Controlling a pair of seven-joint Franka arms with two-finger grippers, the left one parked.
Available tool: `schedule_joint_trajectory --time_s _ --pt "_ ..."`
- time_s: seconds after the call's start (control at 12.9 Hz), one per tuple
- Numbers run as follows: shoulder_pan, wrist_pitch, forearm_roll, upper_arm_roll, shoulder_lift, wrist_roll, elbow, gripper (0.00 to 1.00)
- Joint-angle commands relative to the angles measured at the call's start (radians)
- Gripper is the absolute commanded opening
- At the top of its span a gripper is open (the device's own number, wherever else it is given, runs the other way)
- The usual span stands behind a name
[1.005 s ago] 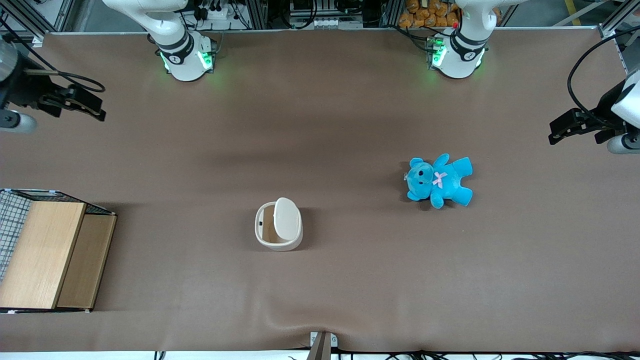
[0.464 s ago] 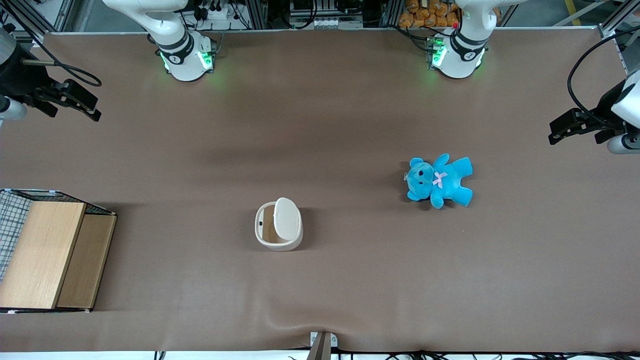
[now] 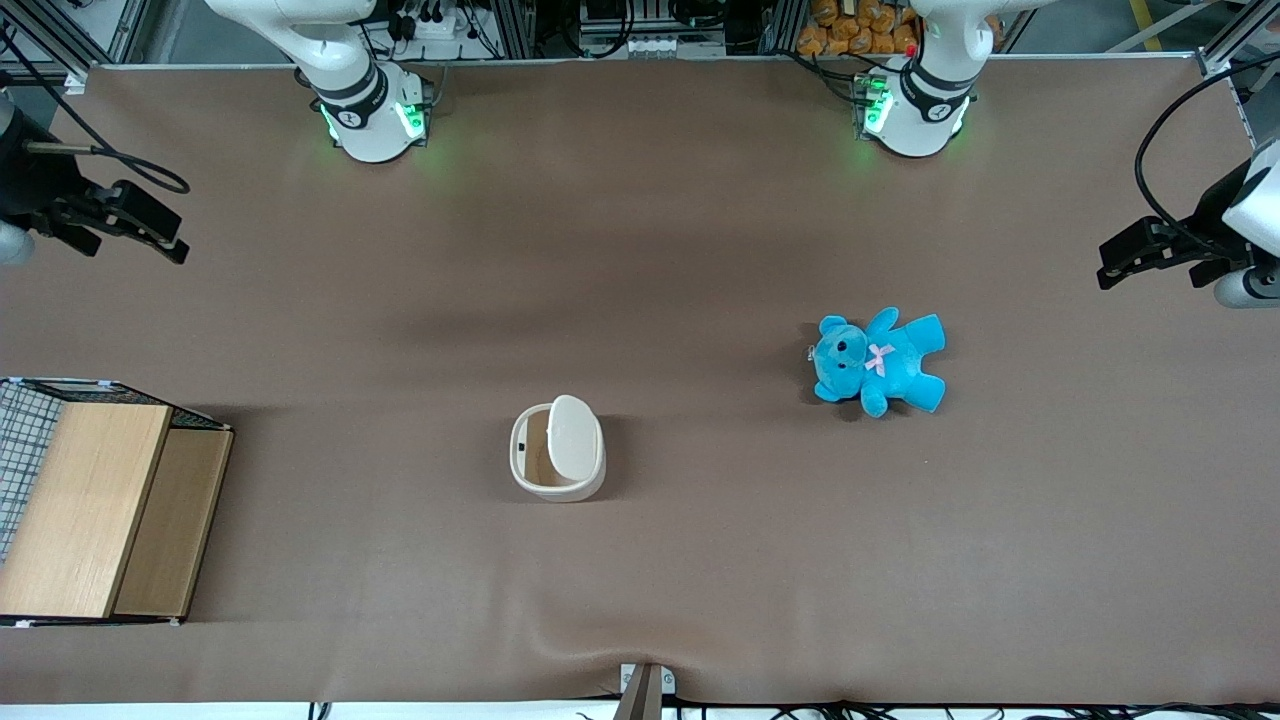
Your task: Open trash can with right arm
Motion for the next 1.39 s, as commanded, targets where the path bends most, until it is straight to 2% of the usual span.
schedule_joint_trajectory --time_s 0.0,1.16,1.31 --pt "-0.012 -0.011 -0.009 -0.007 0.025 -0.024 0.039 1.00" --pt "-0.015 -0.008 -0.018 -0.007 0.026 -0.029 0.048 1.00" --pt "-0.020 0.001 -0.026 -0.009 0.028 -0.076 0.042 1.00"
